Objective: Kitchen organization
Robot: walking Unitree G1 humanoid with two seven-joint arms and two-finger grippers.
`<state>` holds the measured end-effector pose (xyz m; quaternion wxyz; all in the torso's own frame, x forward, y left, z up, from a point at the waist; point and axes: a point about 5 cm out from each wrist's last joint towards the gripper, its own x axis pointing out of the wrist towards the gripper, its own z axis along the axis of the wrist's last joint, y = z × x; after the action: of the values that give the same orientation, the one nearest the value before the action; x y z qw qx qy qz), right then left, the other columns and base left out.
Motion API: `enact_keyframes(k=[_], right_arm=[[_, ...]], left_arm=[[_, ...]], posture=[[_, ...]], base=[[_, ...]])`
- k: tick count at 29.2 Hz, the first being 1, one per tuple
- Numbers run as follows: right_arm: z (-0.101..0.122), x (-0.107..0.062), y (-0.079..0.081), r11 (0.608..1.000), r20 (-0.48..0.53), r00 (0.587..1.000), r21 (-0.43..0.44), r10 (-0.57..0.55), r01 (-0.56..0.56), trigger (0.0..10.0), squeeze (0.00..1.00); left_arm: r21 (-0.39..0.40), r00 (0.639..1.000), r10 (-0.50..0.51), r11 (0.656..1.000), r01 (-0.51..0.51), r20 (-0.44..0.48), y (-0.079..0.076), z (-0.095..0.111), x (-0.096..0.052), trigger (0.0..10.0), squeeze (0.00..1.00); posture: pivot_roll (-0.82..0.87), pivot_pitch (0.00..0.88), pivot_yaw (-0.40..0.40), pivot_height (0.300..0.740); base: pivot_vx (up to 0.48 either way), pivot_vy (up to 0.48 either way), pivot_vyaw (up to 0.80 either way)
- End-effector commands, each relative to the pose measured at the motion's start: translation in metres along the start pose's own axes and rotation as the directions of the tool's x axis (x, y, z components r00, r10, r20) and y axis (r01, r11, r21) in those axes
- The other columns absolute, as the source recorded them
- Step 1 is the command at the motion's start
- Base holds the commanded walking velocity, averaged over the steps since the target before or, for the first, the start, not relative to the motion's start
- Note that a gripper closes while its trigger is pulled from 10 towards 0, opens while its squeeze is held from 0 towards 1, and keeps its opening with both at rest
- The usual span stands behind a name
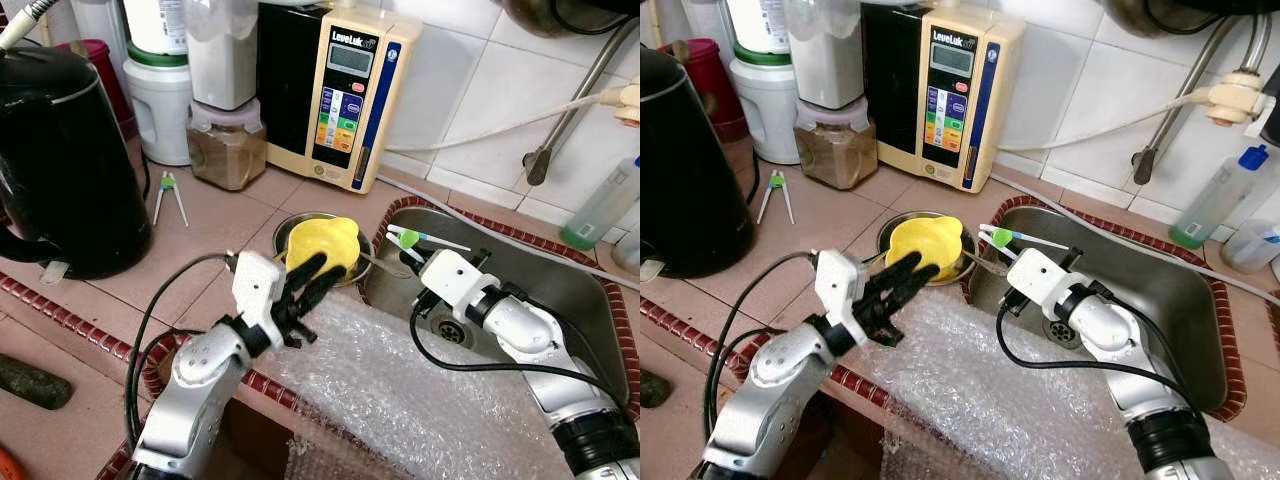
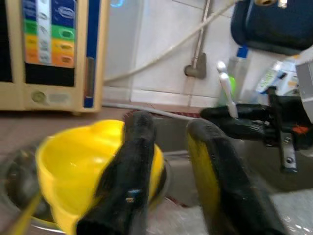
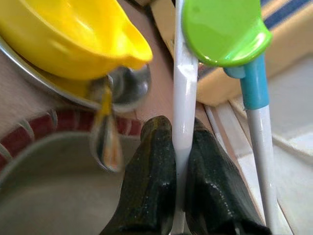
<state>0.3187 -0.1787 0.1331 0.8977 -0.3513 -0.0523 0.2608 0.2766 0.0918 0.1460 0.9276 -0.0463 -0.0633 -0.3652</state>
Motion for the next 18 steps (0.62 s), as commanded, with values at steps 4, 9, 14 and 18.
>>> enact_keyframes(k=[4, 9, 14, 18], right_arm=[[-0.014, -0.006, -0.014, 0.995, -0.062, 0.993, 0.032, -0.096, 0.098, 0.0, 0.0], [-0.031, -0.015, -0.019, 0.979, -0.13, 0.976, 0.08, -0.176, 0.188, 0.0, 0.0], [-0.055, -0.028, -0.022, 0.939, -0.257, 0.934, 0.173, -0.247, 0.296, 4.4, 0.0], [-0.073, -0.035, -0.01, 0.918, -0.366, 0.905, 0.237, -0.219, 0.318, 10.0, 0.0]], left_arm=[[0.009, 0.999, -0.024, 1.0, 0.024, -0.045, -0.001, -0.005, -0.001, 10.0, 1.0], [0.003, 0.988, -0.117, 0.993, 0.117, -0.097, -0.01, -0.009, -0.003, 10.0, 1.0], [0.023, 0.974, -0.184, 0.982, 0.188, -0.135, -0.014, -0.01, -0.004, 10.0, 1.0], [0.039, 0.964, -0.206, 0.976, 0.215, -0.165, -0.013, -0.013, -0.006, 10.0, 1.0]], posture=[[0.2, 0.0, -0.096, 0.74], [0.2, 0.0, -0.088, 0.74], [0.2, 0.0, -0.083, 0.74], [0.2, 0.0, -0.08, 0.74]], base=[[0.0, 0.0, 0.0], [0.0, 0.0, 0.0], [0.0, 0.0, 0.0], [0.0, 0.0, 0.0]])
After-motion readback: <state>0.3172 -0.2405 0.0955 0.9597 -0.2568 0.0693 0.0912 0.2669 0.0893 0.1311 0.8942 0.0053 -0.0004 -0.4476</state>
